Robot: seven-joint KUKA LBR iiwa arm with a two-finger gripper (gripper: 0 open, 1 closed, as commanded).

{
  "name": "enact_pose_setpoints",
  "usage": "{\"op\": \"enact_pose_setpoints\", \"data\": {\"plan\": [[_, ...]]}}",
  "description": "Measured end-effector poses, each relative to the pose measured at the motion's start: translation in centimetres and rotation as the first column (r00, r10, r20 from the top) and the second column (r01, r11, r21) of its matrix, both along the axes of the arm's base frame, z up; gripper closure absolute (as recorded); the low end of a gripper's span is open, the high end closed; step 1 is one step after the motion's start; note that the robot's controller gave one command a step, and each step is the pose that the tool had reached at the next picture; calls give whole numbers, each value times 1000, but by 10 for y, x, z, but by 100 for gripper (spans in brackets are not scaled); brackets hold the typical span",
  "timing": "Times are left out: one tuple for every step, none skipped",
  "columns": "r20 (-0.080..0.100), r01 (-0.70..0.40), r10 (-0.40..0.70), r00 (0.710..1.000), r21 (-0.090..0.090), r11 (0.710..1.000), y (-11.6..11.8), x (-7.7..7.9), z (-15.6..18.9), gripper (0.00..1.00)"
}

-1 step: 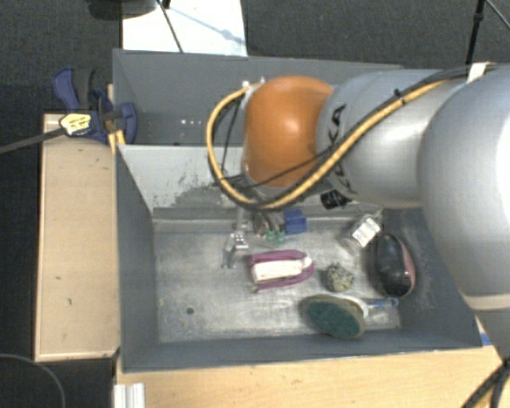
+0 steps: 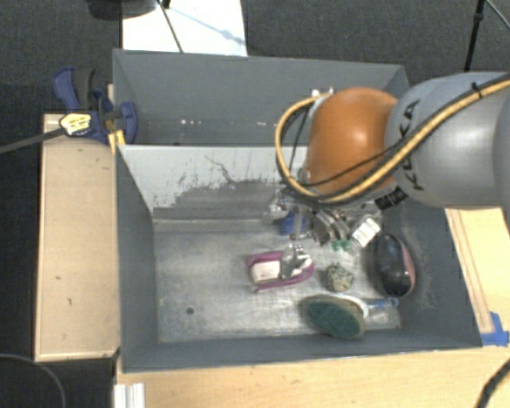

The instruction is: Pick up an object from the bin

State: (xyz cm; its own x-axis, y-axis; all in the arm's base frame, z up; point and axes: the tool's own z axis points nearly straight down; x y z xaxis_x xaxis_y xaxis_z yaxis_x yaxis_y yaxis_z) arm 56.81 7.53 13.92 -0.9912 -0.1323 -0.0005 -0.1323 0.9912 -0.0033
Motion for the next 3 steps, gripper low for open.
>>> {"op": "enact_pose_setpoints", "data": {"plan": [[-1, -99, 99, 995, 3, 995, -27, -13, -16, 0], [3, -98, 98, 995, 5, 995, -11, -11, -18, 0], [9, -128, 128, 992, 4, 992, -18, -12, -67, 0]]}}
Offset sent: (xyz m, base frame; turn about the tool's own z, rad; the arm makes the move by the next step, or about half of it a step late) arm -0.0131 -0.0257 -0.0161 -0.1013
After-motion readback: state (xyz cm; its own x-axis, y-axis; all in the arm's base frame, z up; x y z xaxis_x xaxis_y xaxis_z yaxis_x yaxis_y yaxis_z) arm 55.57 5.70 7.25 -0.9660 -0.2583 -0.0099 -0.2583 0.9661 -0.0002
